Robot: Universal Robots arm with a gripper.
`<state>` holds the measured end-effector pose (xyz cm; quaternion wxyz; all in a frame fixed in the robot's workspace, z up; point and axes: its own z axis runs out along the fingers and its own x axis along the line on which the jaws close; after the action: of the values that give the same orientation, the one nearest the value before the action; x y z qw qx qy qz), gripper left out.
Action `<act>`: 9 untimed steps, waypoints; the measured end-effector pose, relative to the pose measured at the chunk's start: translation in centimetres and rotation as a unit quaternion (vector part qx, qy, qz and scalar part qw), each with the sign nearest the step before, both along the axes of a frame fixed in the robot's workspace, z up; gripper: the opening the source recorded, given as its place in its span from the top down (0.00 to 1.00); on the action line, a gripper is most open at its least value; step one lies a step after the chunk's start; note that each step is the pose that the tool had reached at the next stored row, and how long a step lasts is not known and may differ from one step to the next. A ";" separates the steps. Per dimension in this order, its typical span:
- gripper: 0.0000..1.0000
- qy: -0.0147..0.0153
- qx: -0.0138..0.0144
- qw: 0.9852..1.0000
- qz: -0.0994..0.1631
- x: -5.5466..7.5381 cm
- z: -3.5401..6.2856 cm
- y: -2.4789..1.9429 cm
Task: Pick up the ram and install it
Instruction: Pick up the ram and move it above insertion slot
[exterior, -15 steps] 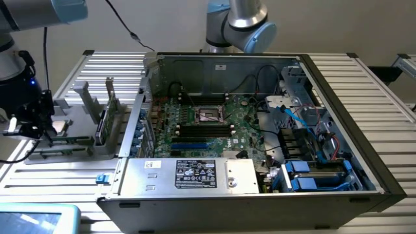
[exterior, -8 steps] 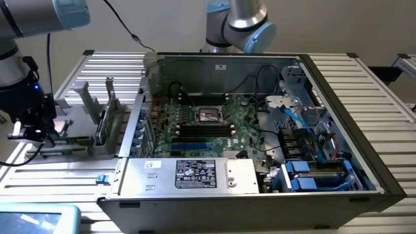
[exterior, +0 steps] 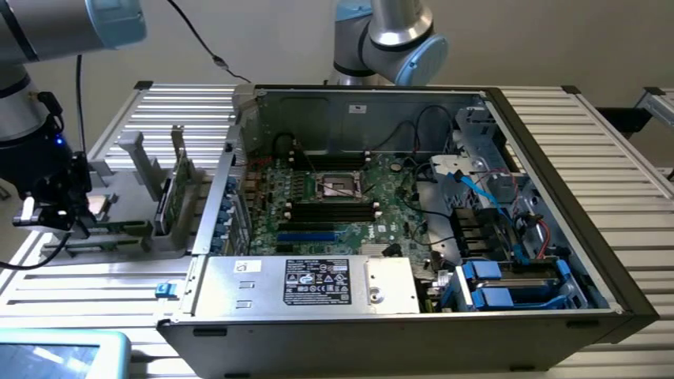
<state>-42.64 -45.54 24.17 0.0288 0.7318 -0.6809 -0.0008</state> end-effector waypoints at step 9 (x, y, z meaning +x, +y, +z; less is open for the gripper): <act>0.70 -0.006 -0.003 1.000 0.005 -0.1 -0.25 0.02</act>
<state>-42.71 -45.52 23.92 0.0272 0.7350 -0.6775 0.0055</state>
